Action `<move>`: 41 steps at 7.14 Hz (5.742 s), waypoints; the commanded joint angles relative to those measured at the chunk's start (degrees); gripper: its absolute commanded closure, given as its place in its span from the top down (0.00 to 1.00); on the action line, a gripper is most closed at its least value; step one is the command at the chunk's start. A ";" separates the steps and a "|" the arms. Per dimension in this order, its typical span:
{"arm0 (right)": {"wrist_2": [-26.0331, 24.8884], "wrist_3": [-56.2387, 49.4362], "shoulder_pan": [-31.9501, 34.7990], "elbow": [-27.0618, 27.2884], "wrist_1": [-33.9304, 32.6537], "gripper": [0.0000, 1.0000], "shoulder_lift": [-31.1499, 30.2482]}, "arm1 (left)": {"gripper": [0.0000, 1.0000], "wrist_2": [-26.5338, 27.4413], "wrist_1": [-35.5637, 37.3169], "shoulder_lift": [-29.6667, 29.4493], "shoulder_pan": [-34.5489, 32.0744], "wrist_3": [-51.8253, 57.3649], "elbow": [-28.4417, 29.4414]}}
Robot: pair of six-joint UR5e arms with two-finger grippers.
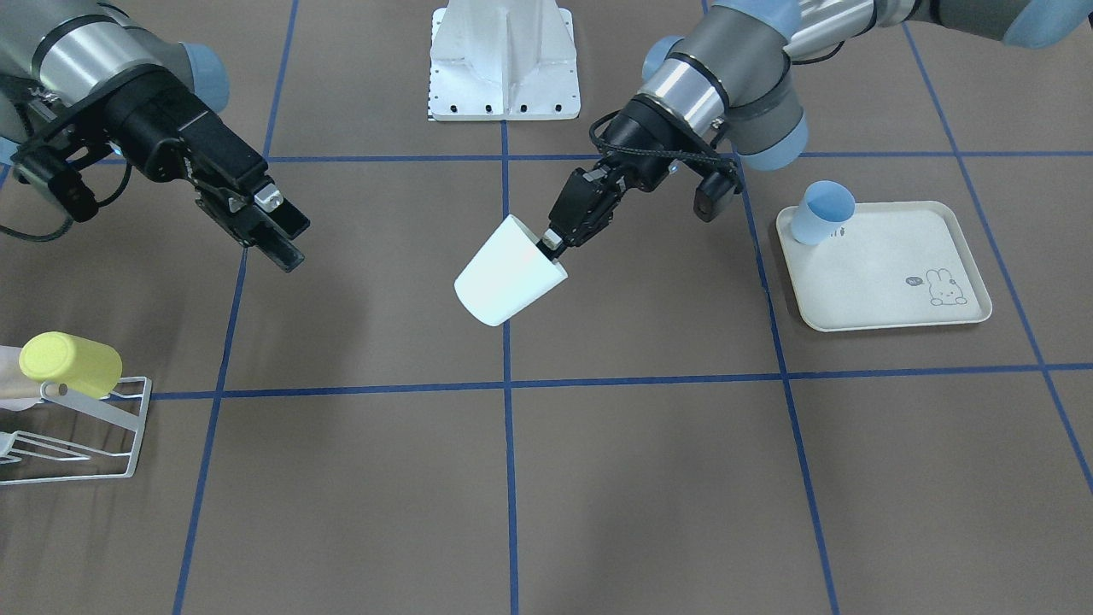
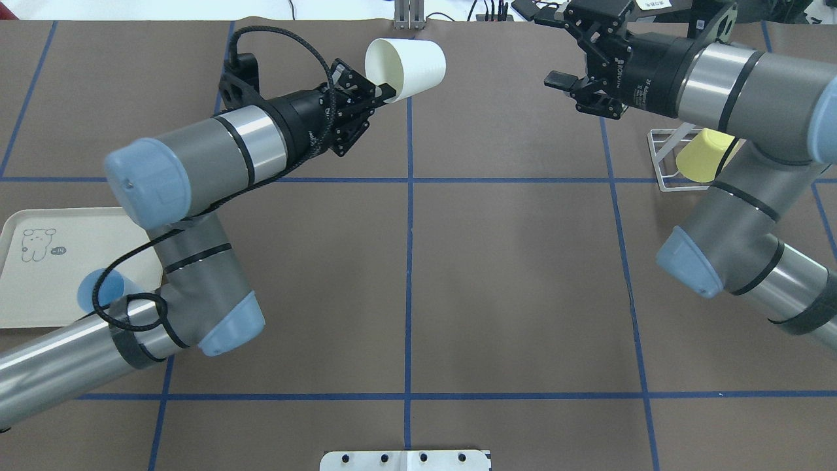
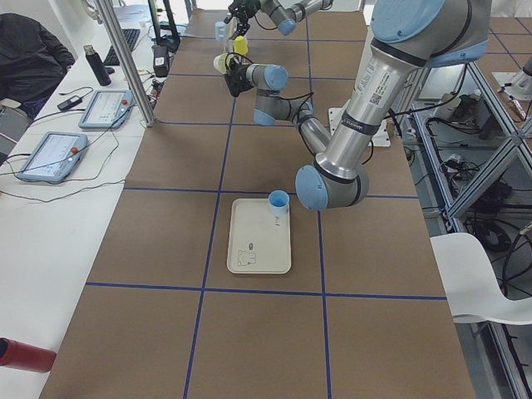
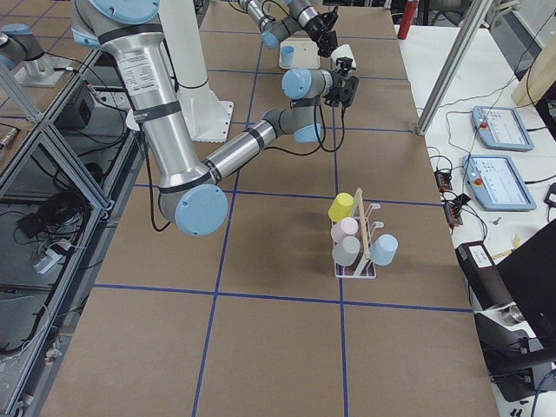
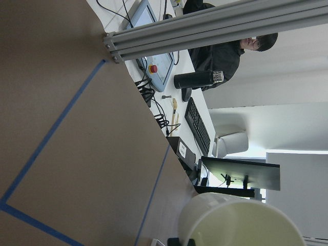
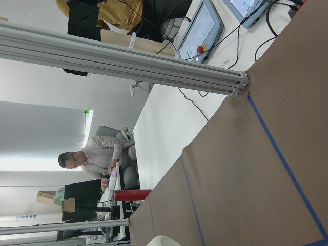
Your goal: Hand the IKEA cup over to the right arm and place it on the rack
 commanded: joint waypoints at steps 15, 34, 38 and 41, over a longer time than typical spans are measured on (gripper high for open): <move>-6.89 2.59 -7.40 -10.27 3.05 1.00 11.06 | 0.00 -1.52 -21.03 1.90 -4.88 -11.42 9.83; -8.74 2.76 -8.11 -12.74 3.75 1.00 13.45 | 0.00 -1.00 -21.12 -1.08 1.01 -14.85 8.51; -8.74 2.85 -8.11 -12.74 3.75 1.00 13.80 | 0.00 -0.82 -20.33 -1.53 1.18 -14.94 8.60; -8.83 2.85 -8.11 -12.74 3.75 0.60 13.80 | 0.00 -0.73 -20.33 -1.96 1.53 -15.72 8.34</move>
